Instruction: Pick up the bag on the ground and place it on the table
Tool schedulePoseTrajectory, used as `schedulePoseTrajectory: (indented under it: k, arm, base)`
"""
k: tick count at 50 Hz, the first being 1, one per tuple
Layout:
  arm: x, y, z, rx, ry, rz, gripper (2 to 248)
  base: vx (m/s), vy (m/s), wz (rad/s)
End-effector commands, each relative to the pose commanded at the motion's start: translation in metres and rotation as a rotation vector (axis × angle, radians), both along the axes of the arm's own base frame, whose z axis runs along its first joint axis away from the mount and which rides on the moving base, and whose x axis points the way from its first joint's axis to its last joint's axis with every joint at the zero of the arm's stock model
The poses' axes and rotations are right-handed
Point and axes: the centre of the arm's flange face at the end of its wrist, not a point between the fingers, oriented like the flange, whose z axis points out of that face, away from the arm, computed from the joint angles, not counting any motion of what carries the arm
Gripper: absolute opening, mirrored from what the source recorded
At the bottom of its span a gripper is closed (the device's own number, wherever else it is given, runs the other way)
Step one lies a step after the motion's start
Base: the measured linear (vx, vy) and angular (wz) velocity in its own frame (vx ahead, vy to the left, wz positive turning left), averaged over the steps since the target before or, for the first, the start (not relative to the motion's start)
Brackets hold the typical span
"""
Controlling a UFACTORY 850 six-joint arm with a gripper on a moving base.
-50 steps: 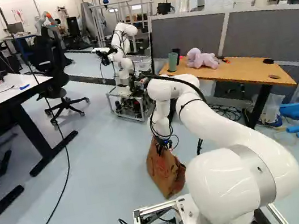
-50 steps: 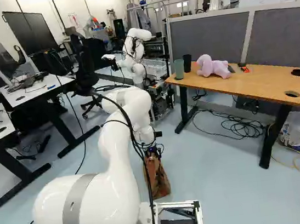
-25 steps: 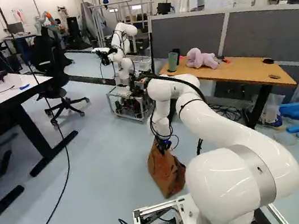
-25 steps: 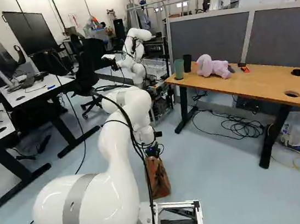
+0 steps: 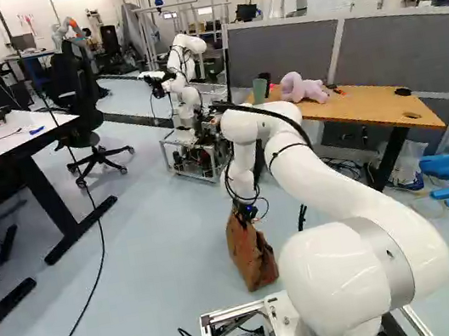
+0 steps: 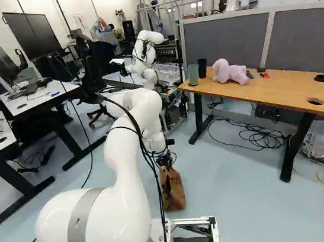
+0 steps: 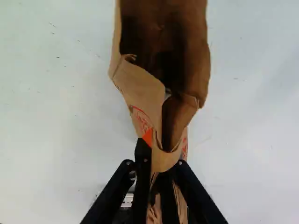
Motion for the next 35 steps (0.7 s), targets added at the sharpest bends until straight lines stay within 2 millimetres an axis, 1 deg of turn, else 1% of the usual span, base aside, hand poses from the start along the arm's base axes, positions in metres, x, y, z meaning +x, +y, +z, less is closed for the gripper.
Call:
schedulePoseTrajectory:
  k: [35]
  arm:
    - [0.001, 0.000, 0.053, 0.000, -0.015, 0.000, 24]
  base:
    - [0.000, 0.000, 0.000]
